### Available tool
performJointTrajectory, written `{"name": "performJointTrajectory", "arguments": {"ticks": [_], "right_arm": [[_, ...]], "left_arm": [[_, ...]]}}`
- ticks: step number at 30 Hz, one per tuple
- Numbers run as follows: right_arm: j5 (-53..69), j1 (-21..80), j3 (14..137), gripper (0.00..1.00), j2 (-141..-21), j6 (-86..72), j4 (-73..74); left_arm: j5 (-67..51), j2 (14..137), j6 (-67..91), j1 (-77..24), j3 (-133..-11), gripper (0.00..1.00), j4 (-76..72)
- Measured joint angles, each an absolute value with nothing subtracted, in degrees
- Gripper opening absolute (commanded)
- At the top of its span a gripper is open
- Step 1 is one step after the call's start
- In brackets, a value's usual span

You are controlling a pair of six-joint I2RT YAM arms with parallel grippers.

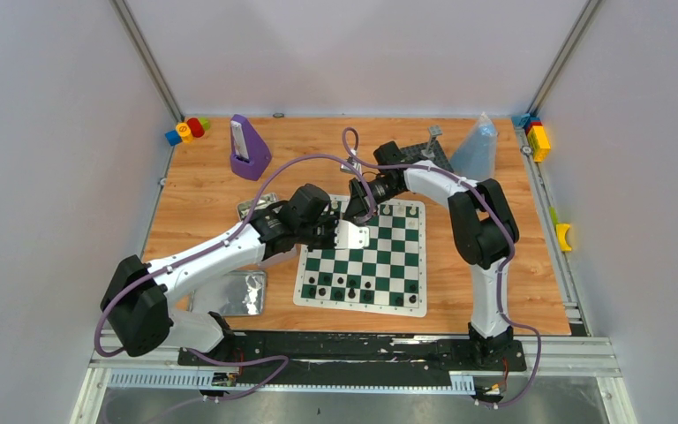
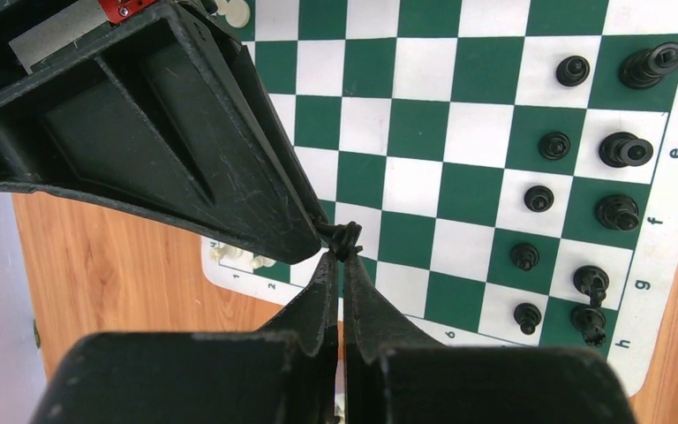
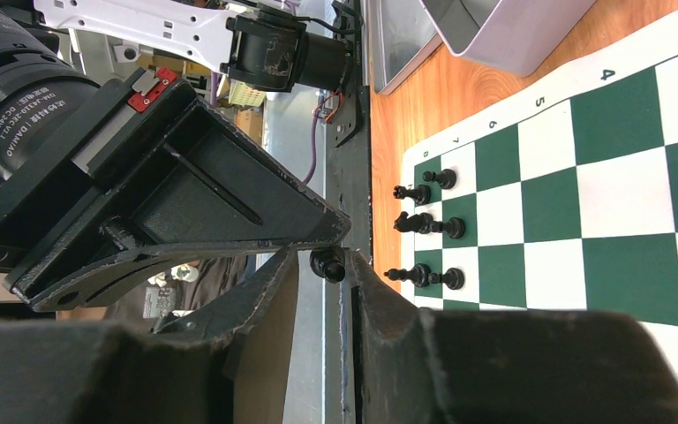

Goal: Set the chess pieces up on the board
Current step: Place the chess piece on the chessboard.

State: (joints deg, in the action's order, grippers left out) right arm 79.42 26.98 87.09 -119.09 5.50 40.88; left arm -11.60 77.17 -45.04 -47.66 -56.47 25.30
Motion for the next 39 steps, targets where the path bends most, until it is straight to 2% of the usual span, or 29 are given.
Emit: {"name": "performJointTrajectory", "arguments": {"ticks": [11,15,17,18,21,24,27,29,34,39], "right_arm": [[78.8,27.0,87.1,0.14,-119.7,6.5,41.9],[78.5,27.0,87.1,0.04,-119.7,7.1,42.7],[78.3,27.0,87.2,0.00,-119.7,7.4,43.2],[78.1,27.0,87.3,0.00,-119.7,7.6,43.5],[77.4,27.0,87.6,0.00,-119.7,7.9,44.1],[75.6,26.9,87.7,0.00,-119.5,8.4,44.8],[73.9,26.3,87.7,0.00,-118.8,8.9,45.3],[72.3,25.5,87.7,0.00,-117.8,9.3,45.5],[67.6,22.2,85.4,0.00,-112.4,11.8,45.8],[58.8,20.1,77.0,0.00,-101.7,16.0,45.9]], "left_arm": [[-11.5,77.4,-45.0,-47.9,-56.5,0.00,25.3],[-11.5,77.4,-45.0,-47.9,-56.5,0.00,25.5],[-11.4,77.4,-45.0,-47.9,-56.5,0.08,25.5],[-11.4,77.5,-44.9,-47.9,-56.5,0.11,25.5],[-11.2,77.5,-44.5,-47.9,-56.5,0.29,25.4],[-10.2,77.6,-43.6,-47.9,-56.5,0.39,25.0],[-9.2,77.5,-43.0,-47.9,-56.4,0.56,24.3],[-8.4,77.3,-42.6,-47.9,-56.0,0.63,23.6],[-6.8,73.7,-41.1,-47.2,-52.4,0.76,21.9],[-8.6,69.0,-37.5,-41.8,-50.9,0.82,21.8]]}}
